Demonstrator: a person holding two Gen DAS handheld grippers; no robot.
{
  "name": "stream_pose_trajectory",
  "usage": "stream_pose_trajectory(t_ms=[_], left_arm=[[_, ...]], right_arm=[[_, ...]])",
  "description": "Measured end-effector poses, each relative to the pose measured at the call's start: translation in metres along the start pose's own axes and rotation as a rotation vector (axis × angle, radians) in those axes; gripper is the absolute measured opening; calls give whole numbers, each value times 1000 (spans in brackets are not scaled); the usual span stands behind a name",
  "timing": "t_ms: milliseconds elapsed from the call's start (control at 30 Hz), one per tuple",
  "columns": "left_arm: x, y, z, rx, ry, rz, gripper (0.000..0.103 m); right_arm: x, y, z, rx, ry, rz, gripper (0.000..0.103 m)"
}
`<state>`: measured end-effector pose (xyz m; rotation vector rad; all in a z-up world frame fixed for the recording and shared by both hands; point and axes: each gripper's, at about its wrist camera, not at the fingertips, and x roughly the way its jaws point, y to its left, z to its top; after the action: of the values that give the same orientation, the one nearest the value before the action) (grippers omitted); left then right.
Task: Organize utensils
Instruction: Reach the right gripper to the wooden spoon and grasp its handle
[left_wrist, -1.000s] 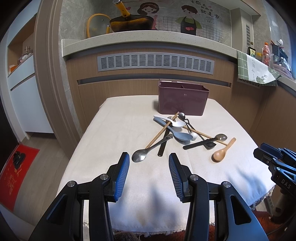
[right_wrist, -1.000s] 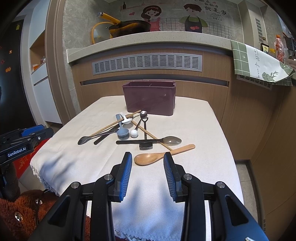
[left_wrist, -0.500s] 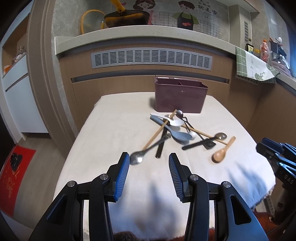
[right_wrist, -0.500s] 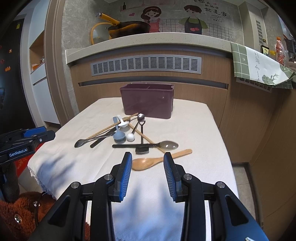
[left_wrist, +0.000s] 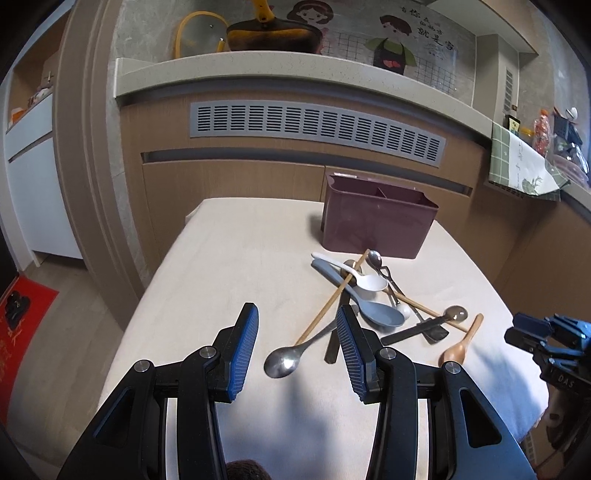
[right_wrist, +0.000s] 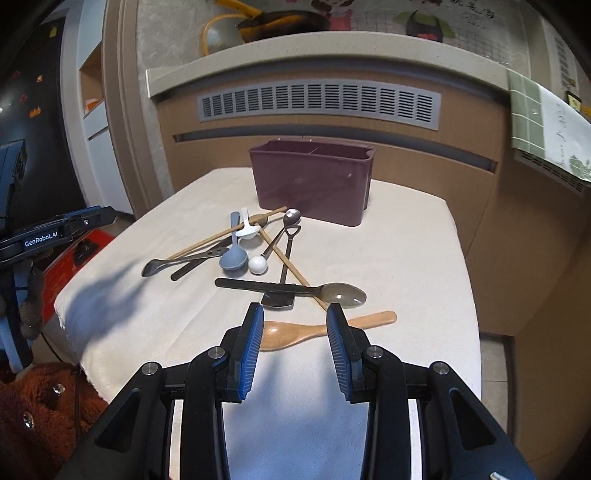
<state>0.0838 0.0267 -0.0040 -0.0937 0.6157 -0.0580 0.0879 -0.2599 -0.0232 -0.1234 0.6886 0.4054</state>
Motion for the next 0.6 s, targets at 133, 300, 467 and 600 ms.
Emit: stream_pose_trajectory(t_ms=[133,300,467,600], left_arm=[[19,-6,-2,2,52,-24,46],[36,-6,-5,2,97,-24,46],[48,-3,-6,10,126,-7,46],[57,-3,-5,4,146,-11,46]], right_arm=[[15,-4,1,-2,28,12,33],[26,-2,-10,-94,85,36,33],[33,8,-27,-313,130,-21,31],[49,14,-34,-432,169,-26,29]])
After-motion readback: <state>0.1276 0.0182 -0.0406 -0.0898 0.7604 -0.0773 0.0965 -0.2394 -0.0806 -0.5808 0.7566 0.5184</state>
